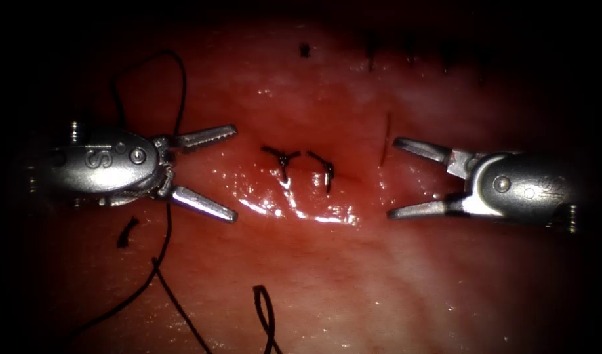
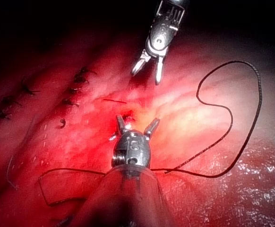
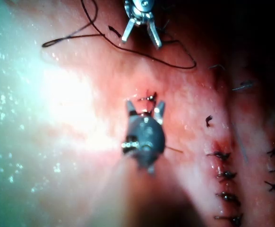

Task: Wound Closure

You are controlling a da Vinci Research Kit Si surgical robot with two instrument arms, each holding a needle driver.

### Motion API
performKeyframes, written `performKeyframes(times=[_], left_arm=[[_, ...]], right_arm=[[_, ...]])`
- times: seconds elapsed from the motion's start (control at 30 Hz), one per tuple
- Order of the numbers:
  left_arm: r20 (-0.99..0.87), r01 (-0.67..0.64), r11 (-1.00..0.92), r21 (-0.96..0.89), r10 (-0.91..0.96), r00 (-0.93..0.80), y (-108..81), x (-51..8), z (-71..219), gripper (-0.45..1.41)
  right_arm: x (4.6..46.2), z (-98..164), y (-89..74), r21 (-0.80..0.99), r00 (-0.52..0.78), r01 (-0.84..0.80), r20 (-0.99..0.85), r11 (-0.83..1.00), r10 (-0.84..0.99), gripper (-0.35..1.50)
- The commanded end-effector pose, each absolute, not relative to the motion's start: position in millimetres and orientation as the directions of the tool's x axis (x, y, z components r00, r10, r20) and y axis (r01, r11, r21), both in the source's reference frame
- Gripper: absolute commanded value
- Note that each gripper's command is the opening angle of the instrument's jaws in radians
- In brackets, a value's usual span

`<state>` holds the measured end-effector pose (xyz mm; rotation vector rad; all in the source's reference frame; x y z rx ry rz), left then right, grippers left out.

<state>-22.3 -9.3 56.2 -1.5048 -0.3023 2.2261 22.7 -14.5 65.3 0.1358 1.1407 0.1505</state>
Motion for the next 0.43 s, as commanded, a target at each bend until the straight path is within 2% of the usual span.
performKeyframes(times=[0.03, 0.43], left_arm=[[-0.826, -0.230, -0.882, -0.410, 0.467, -0.315, -9.5, -23.1, 56.7, 0.57], [-0.827, -0.231, -0.883, -0.409, 0.465, -0.315, -9.7, -23.1, 56.8, 0.57]], right_arm=[[23.4, 65.7, -14.5, 0.182, 0.407, -0.049, -0.894, 0.982, 0.186, 1.01], [23.0, 65.6, -14.6, 0.182, 0.406, -0.045, -0.895, 0.982, 0.184, 0.94]])
